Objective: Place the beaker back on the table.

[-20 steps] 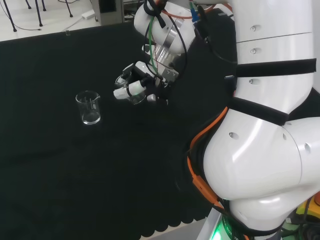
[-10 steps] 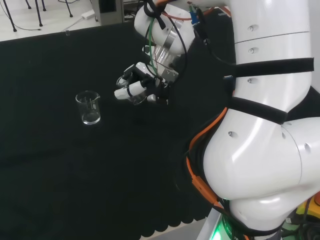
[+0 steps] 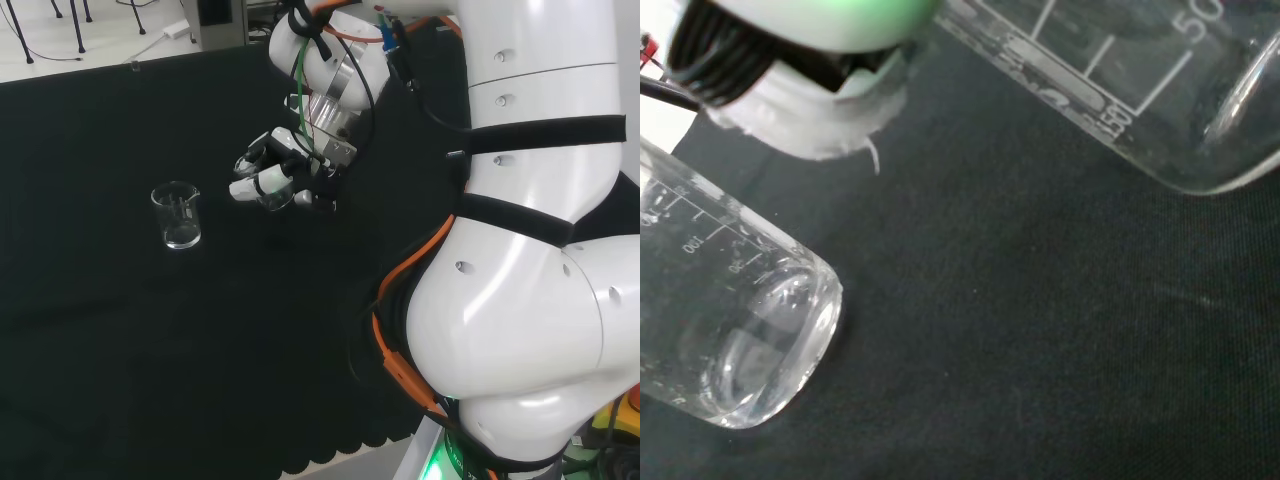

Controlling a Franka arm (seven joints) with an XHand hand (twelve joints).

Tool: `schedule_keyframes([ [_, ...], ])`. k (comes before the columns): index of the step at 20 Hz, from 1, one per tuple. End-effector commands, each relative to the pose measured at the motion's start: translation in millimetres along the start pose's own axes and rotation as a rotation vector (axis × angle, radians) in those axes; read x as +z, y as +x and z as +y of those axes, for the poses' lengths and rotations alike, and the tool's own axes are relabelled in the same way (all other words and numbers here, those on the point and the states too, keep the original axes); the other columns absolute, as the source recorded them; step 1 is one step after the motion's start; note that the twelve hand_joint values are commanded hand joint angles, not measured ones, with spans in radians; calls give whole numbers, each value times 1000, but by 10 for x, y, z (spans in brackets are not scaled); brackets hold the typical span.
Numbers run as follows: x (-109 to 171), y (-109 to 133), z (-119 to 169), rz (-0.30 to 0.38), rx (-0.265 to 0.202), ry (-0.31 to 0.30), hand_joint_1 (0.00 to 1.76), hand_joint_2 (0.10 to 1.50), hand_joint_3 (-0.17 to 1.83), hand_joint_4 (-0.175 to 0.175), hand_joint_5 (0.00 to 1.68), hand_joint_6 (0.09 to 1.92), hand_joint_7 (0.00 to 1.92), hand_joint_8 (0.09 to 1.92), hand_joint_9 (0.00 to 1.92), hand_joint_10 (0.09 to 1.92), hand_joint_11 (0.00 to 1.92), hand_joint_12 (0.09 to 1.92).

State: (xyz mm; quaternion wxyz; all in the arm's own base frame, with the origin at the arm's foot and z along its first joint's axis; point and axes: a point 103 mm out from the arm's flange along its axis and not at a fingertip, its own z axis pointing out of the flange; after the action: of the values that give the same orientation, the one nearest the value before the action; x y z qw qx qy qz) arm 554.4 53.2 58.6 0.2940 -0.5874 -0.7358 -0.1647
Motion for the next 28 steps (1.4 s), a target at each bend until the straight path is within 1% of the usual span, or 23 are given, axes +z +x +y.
schedule_keyframes([
  [1,-14,32,-16,22,-12,-6,1097,611,898,172,1123,1048,988,591,854,591,285,1331],
  [3,-26,52,-22,26,-18,-9,1096,608,904,175,1123,1051,937,591,819,574,212,1353],
  [9,-57,73,-41,28,-29,-20,1098,597,917,175,1130,1046,827,576,725,574,69,1396],
  [11,-51,62,-45,32,-32,-13,1100,593,917,175,1137,1034,780,572,675,587,20,1390],
  [14,9,71,-57,17,-39,0,1101,595,902,175,1144,1014,700,568,591,604,1,1299],
  [16,-8,51,-62,26,-37,2,1097,609,877,175,1136,1009,677,568,565,612,0,1267],
  [23,-21,18,-89,57,-29,-20,1084,663,788,175,1109,1005,671,576,575,629,0,1282],
  [24,-18,20,-95,59,-31,-22,1082,671,774,175,1104,1004,666,575,568,626,0,1263],
  [26,-24,12,-102,68,-32,-19,1077,689,744,175,1098,1000,637,565,526,618,0,1162],
  [28,-40,6,-105,77,-31,-15,1066,724,690,175,1078,1006,571,547,449,616,0,1017],
])
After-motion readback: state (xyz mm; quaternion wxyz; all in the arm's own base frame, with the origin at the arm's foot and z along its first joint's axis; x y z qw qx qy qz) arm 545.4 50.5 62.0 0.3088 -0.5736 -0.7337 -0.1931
